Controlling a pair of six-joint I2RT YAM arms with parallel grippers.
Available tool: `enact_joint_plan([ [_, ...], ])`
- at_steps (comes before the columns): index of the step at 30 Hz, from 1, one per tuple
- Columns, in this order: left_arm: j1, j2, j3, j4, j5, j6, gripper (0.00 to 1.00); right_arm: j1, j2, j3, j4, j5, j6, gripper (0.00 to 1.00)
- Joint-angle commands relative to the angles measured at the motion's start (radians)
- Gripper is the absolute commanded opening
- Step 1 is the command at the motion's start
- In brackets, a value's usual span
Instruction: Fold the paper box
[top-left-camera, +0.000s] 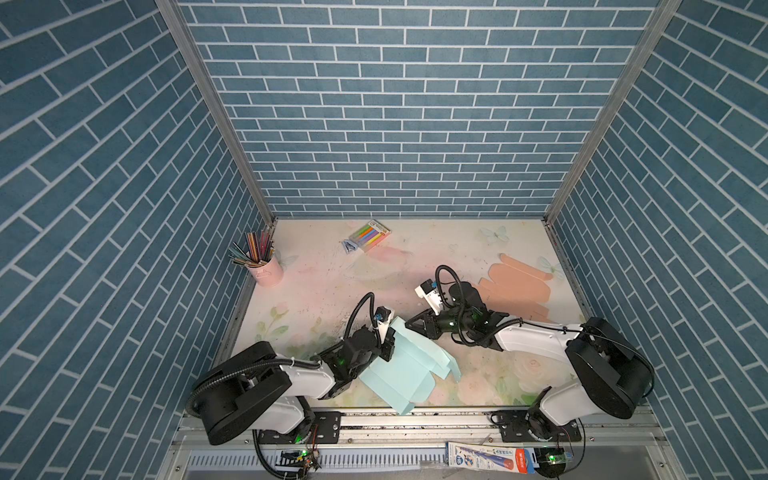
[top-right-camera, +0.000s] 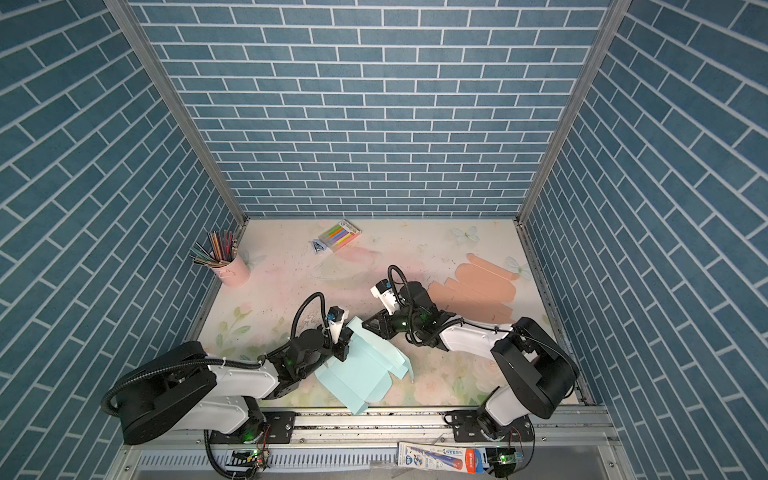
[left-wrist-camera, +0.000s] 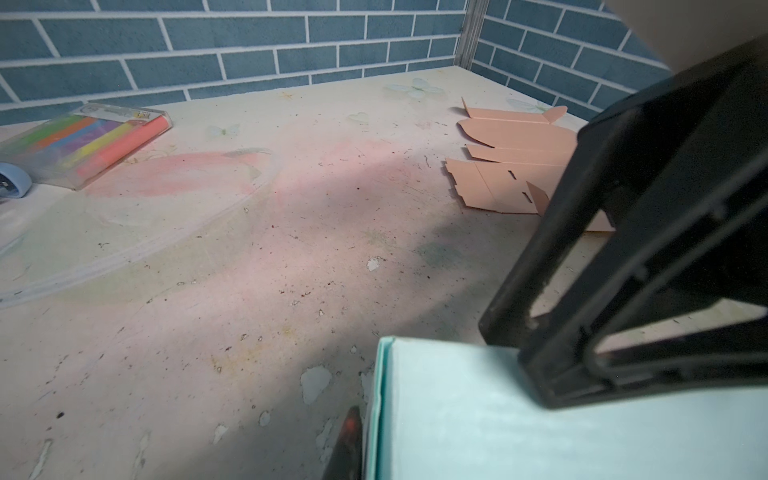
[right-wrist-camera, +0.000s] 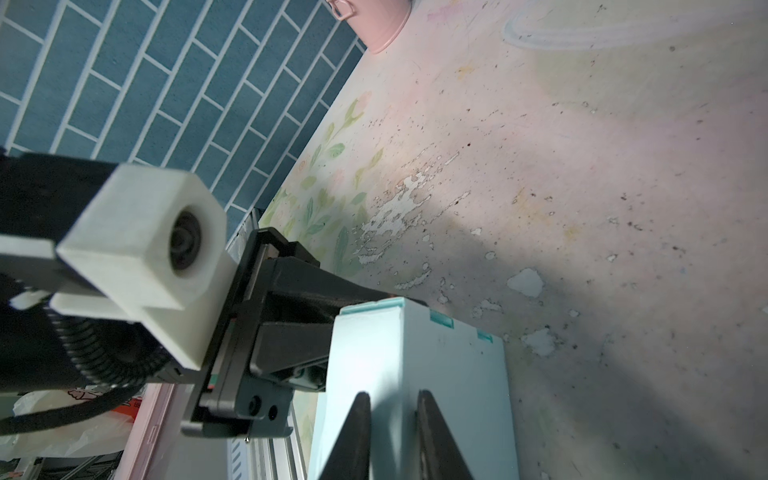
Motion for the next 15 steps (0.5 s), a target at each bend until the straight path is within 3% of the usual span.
enact_joint_plan([
  [1, -0.003, 0.017, 0.008, 0.065, -0.036, -0.014, 0.09, 0.015, -0.001, -0.017, -0.007, -0.033, 0.032, 0.21],
  [6, -0.01, 0.024, 0.015, 0.056, -0.036, -0.008, 0.07, 0.017, -0.005, -0.017, -0.013, -0.027, 0.029, 0.2],
  [10, -0.012, 0.03, 0.001, 0.055, -0.046, 0.0, 0.24, 0.017, -0.004, -0.013, -0.025, -0.017, 0.023, 0.2],
  [15, -0.013, 0.07, -0.006, 0.082, -0.046, 0.002, 0.24, 0.017, 0.009, -0.006, -0.027, -0.012, 0.023, 0.2],
])
